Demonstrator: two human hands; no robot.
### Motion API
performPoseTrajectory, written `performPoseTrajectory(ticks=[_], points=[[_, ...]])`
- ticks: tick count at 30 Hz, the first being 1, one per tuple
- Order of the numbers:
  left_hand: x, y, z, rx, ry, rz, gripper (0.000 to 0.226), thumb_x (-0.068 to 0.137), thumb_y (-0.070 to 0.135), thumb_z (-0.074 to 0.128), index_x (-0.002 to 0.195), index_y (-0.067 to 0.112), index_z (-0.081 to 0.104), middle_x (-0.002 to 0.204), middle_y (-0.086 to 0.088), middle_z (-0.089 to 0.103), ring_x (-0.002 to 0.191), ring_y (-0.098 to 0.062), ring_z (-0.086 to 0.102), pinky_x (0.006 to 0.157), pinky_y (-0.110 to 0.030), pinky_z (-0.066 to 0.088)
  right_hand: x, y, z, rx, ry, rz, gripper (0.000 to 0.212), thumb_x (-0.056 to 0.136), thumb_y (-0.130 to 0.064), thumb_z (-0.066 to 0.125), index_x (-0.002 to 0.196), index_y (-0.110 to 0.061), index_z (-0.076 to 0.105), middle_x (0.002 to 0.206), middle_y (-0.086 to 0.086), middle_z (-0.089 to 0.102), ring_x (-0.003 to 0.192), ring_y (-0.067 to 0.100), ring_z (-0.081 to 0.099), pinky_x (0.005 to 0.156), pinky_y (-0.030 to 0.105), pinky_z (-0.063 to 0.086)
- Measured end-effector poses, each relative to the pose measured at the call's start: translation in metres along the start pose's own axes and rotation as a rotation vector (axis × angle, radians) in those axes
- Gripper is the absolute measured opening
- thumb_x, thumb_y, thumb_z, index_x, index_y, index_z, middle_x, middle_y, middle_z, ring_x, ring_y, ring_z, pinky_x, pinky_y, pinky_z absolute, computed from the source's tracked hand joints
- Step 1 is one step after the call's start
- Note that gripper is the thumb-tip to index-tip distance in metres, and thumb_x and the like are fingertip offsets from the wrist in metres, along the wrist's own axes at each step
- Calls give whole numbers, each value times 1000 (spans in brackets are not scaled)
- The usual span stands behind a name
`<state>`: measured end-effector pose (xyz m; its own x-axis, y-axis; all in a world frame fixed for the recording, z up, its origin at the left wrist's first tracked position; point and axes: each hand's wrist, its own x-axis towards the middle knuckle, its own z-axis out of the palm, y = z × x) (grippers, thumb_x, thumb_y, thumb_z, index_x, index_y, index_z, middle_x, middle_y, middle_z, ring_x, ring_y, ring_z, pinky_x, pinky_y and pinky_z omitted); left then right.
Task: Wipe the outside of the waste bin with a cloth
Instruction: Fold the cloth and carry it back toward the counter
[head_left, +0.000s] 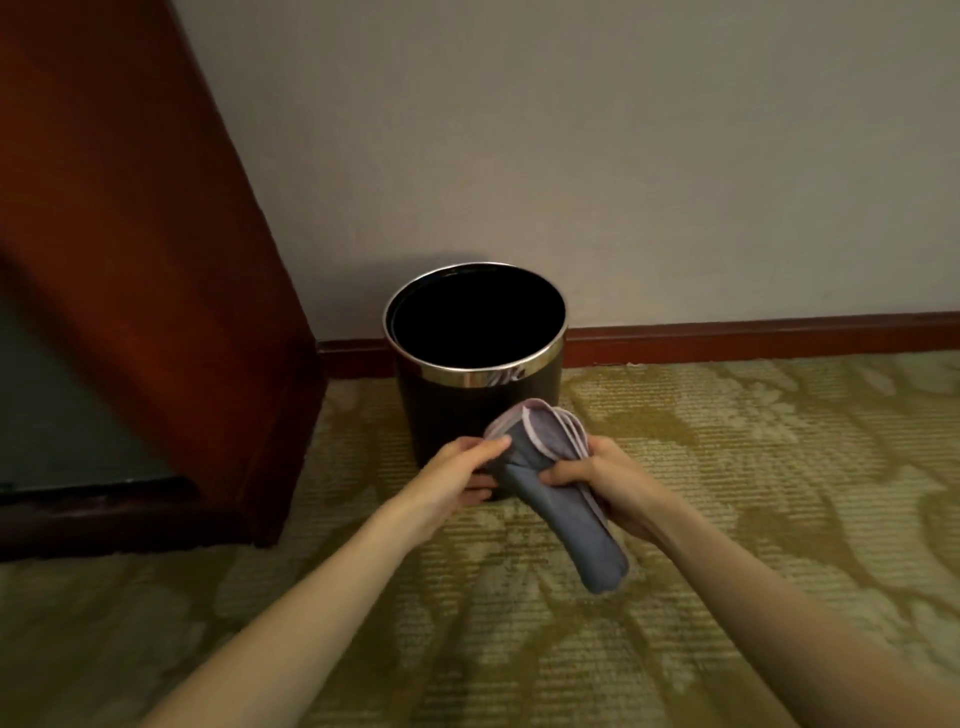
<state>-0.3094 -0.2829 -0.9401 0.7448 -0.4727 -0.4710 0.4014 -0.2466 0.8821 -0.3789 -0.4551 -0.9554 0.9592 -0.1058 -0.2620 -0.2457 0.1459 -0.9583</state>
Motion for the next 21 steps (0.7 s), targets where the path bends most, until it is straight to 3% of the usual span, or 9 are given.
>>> performPoseTrajectory(ticks=[4, 7, 11, 14, 17, 21], points=[[-12, 6, -1, -200, 46, 125, 37, 87, 23, 61, 122, 11, 57, 113, -11, 68, 102, -23, 65, 87, -39, 53, -5, -8, 25, -13, -91, -33, 35, 62, -2, 74, 96, -11, 71, 95, 10, 74, 86, 23, 70, 67, 28, 54], [-23, 15, -8, -113, 178, 231, 35, 82, 20, 68, 115, 12, 59, 106, -9, 69, 97, -21, 67, 86, -39, 55, -6, -10, 37, 27, -104, -37, 42, 62, -2, 76, 103, -10, 68, 99, 11, 73, 90, 24, 69, 70, 30, 54], [-40, 36, -22, -62, 303, 436, 24, 76, 18, 73, 97, 16, 63, 93, -3, 71, 86, -11, 68, 67, -22, 52, -11, -18, 46, -44, -204, -13, 41, 65, -18, 81, 104, -18, 67, 103, 6, 73, 95, 21, 68, 73, 27, 53], [-51, 67, -31, -84, 388, 574, 23, 74, 13, 75, 93, 12, 62, 87, 0, 71, 78, -5, 68, 64, -17, 52, -12, -32, 54, -131, -271, -9, 47, 63, -30, 83, 105, -17, 67, 105, 7, 72, 98, 24, 67, 76, 36, 54], [-61, 102, -39, -105, 437, 710, 25, 74, 9, 74, 95, 4, 60, 85, -2, 68, 77, -5, 66, 68, -19, 53, -5, -59, 58, -77, -325, -64, 52, 62, -23, 82, 111, -19, 65, 111, 7, 70, 105, 24, 65, 84, 35, 53], [-68, 138, -49, -182, 494, 802, 27, 76, 8, 72, 99, 2, 58, 92, -9, 68, 86, -17, 66, 78, -31, 54, 8, -90, 59, 98, -357, -88, 63, 63, 3, 75, 122, -9, 54, 111, 13, 69, 104, 26, 65, 80, 33, 53]])
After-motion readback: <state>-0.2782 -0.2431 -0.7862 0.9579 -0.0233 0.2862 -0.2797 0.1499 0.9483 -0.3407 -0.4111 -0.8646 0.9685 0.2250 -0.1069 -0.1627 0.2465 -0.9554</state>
